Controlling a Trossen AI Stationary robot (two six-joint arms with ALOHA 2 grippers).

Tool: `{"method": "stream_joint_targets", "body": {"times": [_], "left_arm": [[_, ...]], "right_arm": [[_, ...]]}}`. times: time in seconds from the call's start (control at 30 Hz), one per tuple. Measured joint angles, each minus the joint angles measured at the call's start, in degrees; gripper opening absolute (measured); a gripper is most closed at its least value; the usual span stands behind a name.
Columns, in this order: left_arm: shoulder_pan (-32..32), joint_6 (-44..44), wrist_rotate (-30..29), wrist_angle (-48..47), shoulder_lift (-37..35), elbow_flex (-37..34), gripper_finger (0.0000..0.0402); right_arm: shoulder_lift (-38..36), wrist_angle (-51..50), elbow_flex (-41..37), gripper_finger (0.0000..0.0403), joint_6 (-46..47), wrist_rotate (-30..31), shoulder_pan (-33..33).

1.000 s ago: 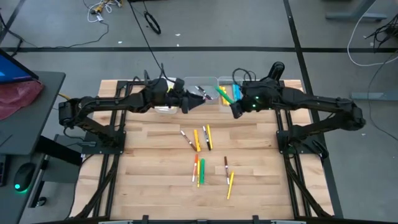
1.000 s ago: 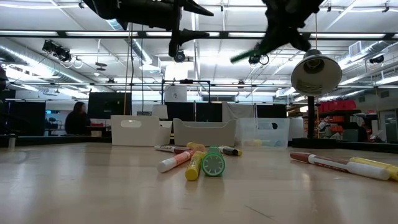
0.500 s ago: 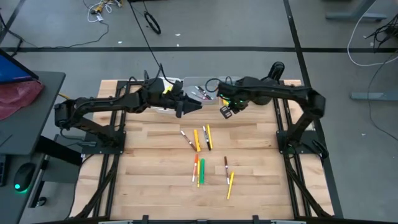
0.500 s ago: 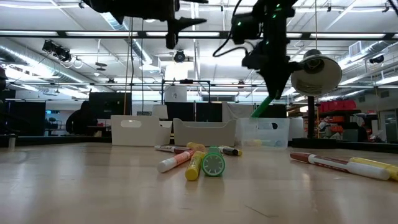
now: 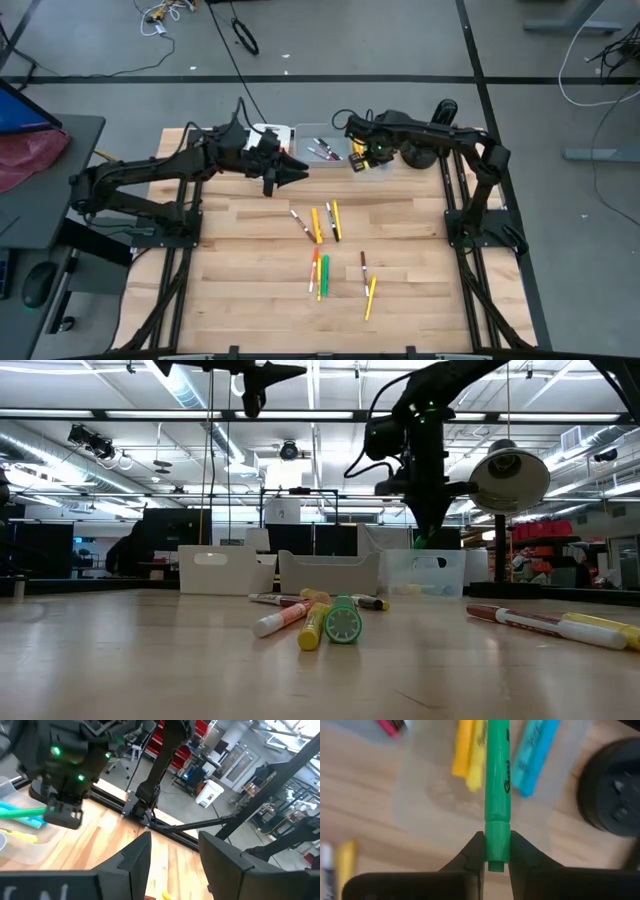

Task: Pick & Place Markers
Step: Put the green highlighter pen into the transparent bin

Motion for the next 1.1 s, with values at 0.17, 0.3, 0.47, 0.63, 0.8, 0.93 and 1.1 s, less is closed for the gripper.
{"method": "stream_joint_targets", "body": {"times": [0.17, 0.3, 0.47, 0.63, 0.8, 0.93, 1.1], "left_arm": [[0.0, 0.0, 0.2, -0.6, 0.0, 0.0, 0.0169], [0.0, 0.0, 1.1, -0.8, 0.0, 0.0, 0.0169], [0.0, -0.1, 2.4, -0.8, 0.0, 0.0, 0.017], [0.0, -0.3, 2.6, -0.7, 0.0, 0.0, 0.017], [0.0, -0.5, 2.6, -0.7, 0.0, 0.0, 0.017], [0.0, -0.5, 2.5, -0.7, 0.0, 0.0, 0.017], [0.0, -0.6, 2.0, -0.7, 0.0, 0.0, 0.017]], "right_arm": [[0.0, 3.2, 0.0, 0.0048, 3.6, -0.3, -1.7], [1.6, 3.3, 0.0, 0.0048, 5.2, -0.6, -3.4], [5.2, 4.9, 0.0, 0.0049, 4.7, -2.2, -5.0], [7.0, 4.8, 0.0, 0.005, 4.7, -2.3, -6.0], [7.1, 5.8, 0.0, 0.0061, 4.7, -1.8, -6.4], [7.1, 5.7, 0.0, 0.0086, 4.9, -1.8, -6.6], [7.1, 5.8, 0.0, 0.0115, 5.3, -1.8, -6.6]]}}
